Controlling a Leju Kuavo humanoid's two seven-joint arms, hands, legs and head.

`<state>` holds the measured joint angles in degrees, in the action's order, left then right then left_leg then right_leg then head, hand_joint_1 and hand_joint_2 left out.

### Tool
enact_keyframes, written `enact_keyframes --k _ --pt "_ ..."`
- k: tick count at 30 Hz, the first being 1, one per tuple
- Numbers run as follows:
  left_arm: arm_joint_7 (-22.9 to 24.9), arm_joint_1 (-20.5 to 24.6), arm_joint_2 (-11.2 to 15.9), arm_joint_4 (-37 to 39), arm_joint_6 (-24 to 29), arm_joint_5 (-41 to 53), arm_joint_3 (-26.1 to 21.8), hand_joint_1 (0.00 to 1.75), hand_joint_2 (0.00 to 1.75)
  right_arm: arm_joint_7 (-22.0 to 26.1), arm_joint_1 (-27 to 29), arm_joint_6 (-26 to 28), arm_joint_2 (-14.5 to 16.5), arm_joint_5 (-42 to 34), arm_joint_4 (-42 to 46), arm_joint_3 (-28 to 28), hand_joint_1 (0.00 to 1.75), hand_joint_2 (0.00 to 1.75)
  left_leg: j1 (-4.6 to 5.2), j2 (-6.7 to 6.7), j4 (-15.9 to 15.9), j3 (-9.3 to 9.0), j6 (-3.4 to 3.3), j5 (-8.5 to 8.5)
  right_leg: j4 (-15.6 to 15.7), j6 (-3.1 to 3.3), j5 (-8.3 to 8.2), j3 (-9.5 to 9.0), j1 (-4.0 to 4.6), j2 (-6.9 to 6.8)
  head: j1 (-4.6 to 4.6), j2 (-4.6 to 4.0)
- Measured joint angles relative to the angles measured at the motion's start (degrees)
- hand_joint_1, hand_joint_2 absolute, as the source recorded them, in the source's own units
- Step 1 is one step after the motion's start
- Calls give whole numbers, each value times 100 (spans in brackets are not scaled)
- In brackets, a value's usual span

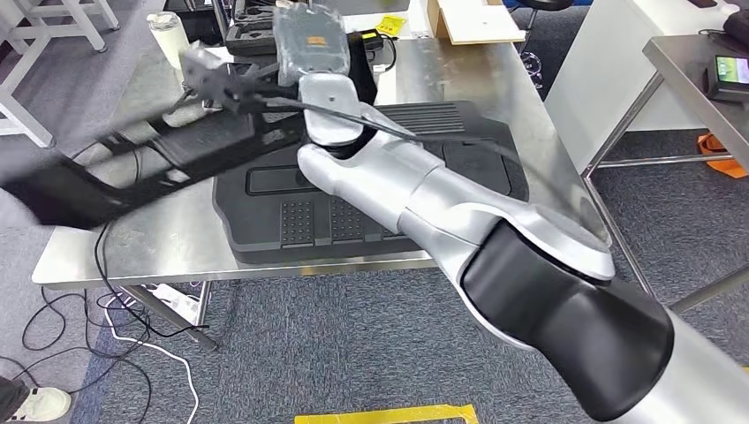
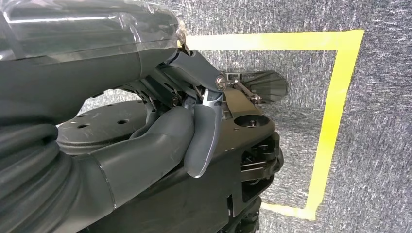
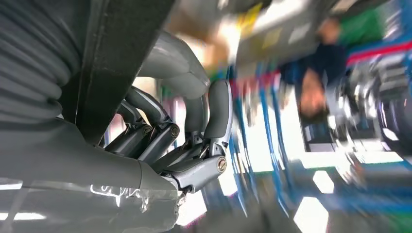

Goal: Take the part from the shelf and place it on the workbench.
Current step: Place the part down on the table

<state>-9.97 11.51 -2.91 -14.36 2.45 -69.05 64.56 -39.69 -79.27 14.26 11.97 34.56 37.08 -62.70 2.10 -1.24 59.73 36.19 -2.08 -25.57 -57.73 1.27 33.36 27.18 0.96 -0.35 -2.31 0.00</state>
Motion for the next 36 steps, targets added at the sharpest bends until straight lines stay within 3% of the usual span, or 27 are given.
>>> enact_keyframes --k 6,16,36 --pt "0 -8 0 0 -12 44 -57 175 175 -29 -113 -1210 -21 2245 -400 -385 175 175 -1 -1 1 -1 0 0 0 0 0 1 -1 0 -1 0" --pt "-2 -19 -2 0 -115 123 -154 175 175 -112 -197 -2251 -248 4465 -457 48 175 175 -1 -68 0 -60 1 0 10 35 31 -73 -5 -73 -2 0" --pt "73 64 -146 -18 -319 385 -285 175 175 -88 -41 -2665 -1015 4500 -203 1017 175 175 0 -26 1 -91 3 27 15 46 -10 -98 -2 -38 -8 0"
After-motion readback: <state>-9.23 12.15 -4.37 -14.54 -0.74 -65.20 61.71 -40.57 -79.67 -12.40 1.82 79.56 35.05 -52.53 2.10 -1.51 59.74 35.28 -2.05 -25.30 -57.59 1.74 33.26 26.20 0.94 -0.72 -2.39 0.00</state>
